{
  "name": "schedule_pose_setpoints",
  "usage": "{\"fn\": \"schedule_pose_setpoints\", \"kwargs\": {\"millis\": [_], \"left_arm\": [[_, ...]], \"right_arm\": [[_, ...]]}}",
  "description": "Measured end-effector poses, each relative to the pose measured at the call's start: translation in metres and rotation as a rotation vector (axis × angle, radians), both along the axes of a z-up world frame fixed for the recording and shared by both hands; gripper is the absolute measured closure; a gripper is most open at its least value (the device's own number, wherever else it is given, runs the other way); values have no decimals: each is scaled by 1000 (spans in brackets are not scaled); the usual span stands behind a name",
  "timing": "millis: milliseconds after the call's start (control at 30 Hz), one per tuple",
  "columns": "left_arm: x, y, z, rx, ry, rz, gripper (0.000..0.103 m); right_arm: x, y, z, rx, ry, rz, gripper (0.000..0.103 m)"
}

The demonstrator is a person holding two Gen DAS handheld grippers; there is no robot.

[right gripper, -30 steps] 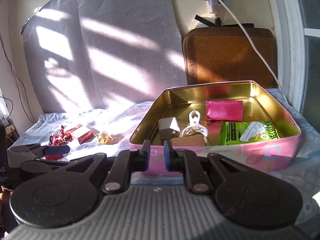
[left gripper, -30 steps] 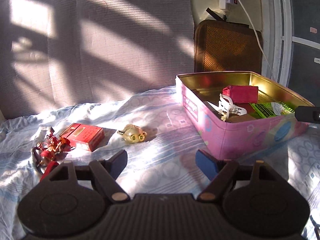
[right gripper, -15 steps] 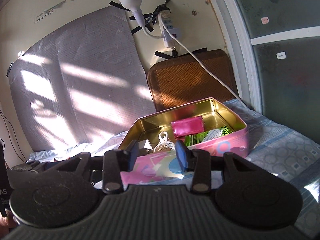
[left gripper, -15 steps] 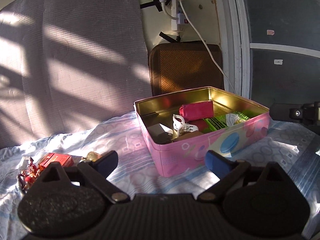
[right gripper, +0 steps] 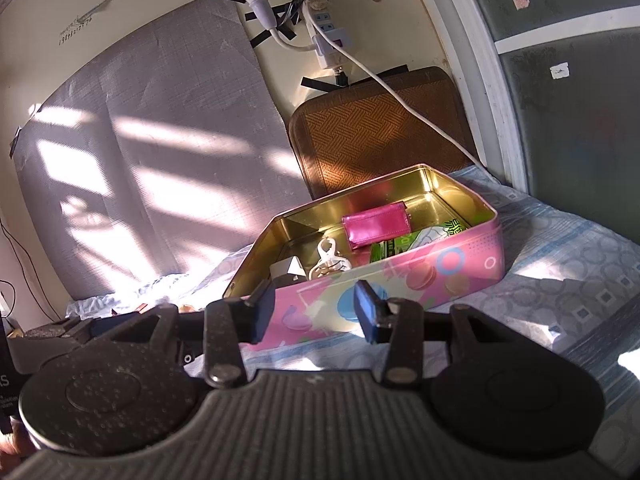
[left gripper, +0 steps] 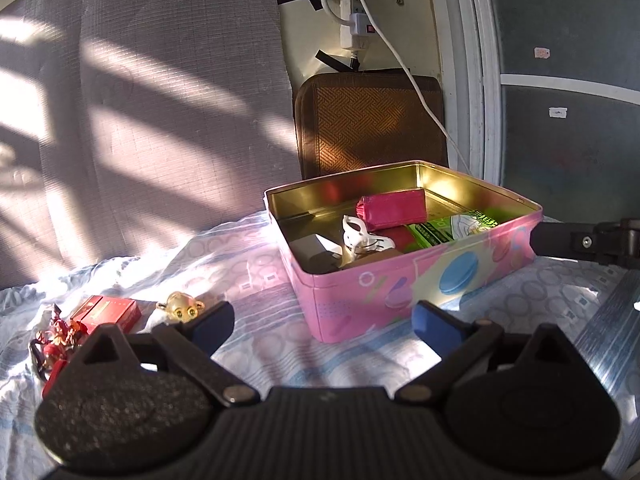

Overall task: Organize rigid objects
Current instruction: 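Reach the right gripper to the red stapler and grasp it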

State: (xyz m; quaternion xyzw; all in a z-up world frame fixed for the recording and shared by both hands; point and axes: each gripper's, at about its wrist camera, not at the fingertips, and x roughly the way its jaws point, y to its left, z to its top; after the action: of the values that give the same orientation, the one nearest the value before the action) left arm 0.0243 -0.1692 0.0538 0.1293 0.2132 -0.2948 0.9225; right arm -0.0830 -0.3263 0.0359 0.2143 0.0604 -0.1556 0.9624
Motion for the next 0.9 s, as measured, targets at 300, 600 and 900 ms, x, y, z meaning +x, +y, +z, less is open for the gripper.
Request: {"fn": "schedule_pose_setpoints", "kwargs": {"millis": [300,600,900], "left_arm": [[8,10,-6,-5,16,30,4],[22,28,-15,-10,29,84,3],[40,54,-23,-13,38,145,3]], "right_arm": [[6,5,0,-5,18,7,57],[19,14,-1,-18,49,32,57],[41,30,0,-47,81,85,57]]}}
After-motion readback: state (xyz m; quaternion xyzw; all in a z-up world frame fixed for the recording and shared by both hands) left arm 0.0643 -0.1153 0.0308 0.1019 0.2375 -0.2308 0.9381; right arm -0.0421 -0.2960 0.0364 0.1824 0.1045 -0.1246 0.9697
